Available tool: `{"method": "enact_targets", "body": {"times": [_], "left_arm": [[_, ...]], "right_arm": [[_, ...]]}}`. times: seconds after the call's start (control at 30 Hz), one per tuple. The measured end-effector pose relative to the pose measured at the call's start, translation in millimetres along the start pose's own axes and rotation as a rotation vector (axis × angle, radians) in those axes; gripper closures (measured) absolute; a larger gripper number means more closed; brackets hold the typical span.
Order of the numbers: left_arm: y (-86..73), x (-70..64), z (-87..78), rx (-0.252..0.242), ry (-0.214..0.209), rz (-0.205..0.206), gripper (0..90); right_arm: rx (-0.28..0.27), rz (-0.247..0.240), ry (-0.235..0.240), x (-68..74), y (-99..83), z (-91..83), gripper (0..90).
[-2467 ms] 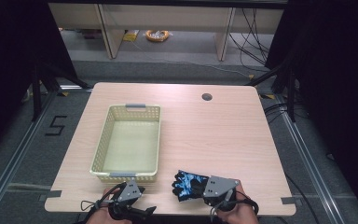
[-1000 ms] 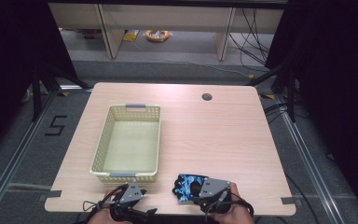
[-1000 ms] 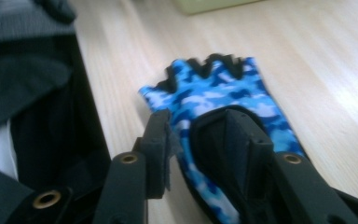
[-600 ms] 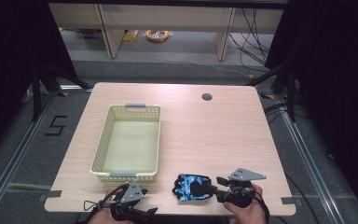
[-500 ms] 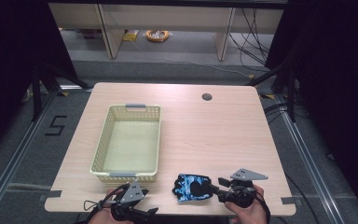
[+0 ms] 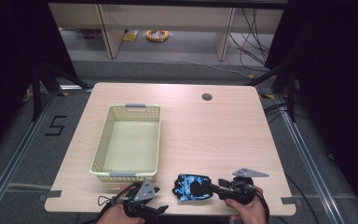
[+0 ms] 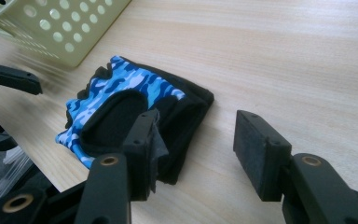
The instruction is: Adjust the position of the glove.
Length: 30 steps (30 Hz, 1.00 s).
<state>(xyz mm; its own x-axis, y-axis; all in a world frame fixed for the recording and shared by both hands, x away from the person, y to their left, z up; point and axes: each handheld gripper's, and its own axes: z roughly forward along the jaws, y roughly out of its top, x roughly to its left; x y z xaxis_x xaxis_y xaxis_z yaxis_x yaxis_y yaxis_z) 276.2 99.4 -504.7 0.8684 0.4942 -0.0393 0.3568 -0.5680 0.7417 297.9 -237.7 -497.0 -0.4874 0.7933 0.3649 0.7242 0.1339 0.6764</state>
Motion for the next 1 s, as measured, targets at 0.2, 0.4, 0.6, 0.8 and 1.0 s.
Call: {"method": "enact_targets", "body": {"times": [0.2, 0.4, 0.6, 0.8, 1.0], "left_arm": [[16.5, -1.9, 13.4, 0.01, 0.009, 0.046, 36.9], [26.6, -2.8, 23.5, 0.046, 0.028, 0.103, 40.3], [29.9, 4.2, 33.7, 0.059, 0.043, 0.079, 44.5], [33.1, 2.1, 39.6, 0.085, 0.039, 0.107, 46.6], [34.7, -2.5, 44.6, 0.085, 0.024, 0.116, 48.6]], "right_arm": [[0.022, 0.025, 0.02, 1.4, -0.9, 4.1, 51.6], [0.015, -0.01, 0.019, -2.2, -1.0, 7.5, 51.6], [0.03, 0.026, 0.034, 0.5, -0.7, 7.2, 51.8], [0.039, -0.022, 0.017, -0.2, -0.4, 13.2, 53.1], [0.051, 0.031, 0.052, 3.5, 0.3, 19.4, 55.9]]}}
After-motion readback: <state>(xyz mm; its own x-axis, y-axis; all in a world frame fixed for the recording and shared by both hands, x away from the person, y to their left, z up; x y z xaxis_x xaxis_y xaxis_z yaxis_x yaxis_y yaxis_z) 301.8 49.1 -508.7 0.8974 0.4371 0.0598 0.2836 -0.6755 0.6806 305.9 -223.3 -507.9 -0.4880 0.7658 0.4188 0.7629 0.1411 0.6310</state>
